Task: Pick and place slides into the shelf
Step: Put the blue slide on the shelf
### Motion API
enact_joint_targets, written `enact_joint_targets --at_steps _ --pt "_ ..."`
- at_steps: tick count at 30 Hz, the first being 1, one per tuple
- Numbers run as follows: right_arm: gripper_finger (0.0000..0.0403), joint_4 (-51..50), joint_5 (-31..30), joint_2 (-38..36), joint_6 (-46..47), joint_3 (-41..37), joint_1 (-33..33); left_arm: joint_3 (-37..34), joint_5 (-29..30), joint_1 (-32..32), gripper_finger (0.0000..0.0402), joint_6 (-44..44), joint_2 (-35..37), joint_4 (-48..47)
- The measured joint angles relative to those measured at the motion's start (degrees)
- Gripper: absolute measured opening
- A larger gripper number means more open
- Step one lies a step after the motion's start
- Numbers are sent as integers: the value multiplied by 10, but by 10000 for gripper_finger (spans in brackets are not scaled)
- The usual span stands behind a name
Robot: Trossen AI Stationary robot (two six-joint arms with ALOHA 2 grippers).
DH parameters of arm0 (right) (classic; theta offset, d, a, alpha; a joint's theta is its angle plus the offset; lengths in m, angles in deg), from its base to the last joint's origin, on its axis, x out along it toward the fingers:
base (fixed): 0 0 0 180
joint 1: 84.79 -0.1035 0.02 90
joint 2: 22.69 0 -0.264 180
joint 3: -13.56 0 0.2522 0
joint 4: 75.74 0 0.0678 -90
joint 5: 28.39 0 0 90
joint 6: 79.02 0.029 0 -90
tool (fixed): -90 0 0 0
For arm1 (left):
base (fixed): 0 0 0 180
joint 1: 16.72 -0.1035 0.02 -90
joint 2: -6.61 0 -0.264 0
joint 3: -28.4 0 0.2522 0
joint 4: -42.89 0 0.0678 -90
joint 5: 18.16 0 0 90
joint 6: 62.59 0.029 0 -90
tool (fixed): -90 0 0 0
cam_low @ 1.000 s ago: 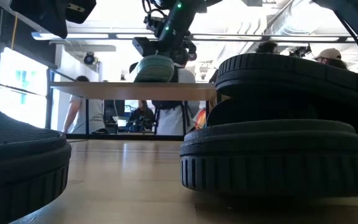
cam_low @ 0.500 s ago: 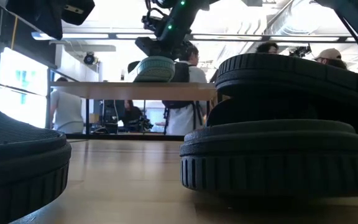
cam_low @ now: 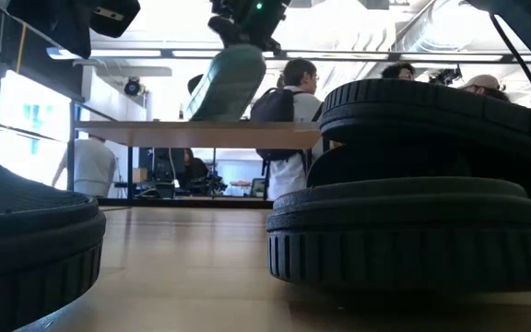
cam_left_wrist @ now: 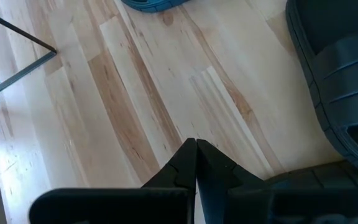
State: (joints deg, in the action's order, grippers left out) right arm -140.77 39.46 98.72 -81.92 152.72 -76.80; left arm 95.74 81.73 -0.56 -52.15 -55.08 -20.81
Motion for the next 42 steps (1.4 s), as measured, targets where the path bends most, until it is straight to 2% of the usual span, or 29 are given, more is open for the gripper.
enact_joint_targets --at_steps 6,14,23,28,33,36,39,42 --pt "99 -47 70 0 -1 25 12 0 -13 0 1 2 0 0" --pt "99 -58 90 0 -16 24 15 0 -17 0 1 2 0 0" --pt "99 -149 109 -1 -21 98 -2 0 -13 0 1 -2 0 1" --pt "99 -165 149 -22 -27 87 -26 0 98 0 1 -4 0 10" --pt "99 -217 66 -38 -15 88 -54 0 256 0 1 2 1 57" --pt "99 -239 28 -47 8 88 -69 0 328 -1 1 26 1 83" --pt "99 -265 6 -55 34 88 -81 0 367 -7 3 63 -1 99" --pt "98 -294 -33 -57 53 88 -97 0 370 -29 18 73 -1 106"
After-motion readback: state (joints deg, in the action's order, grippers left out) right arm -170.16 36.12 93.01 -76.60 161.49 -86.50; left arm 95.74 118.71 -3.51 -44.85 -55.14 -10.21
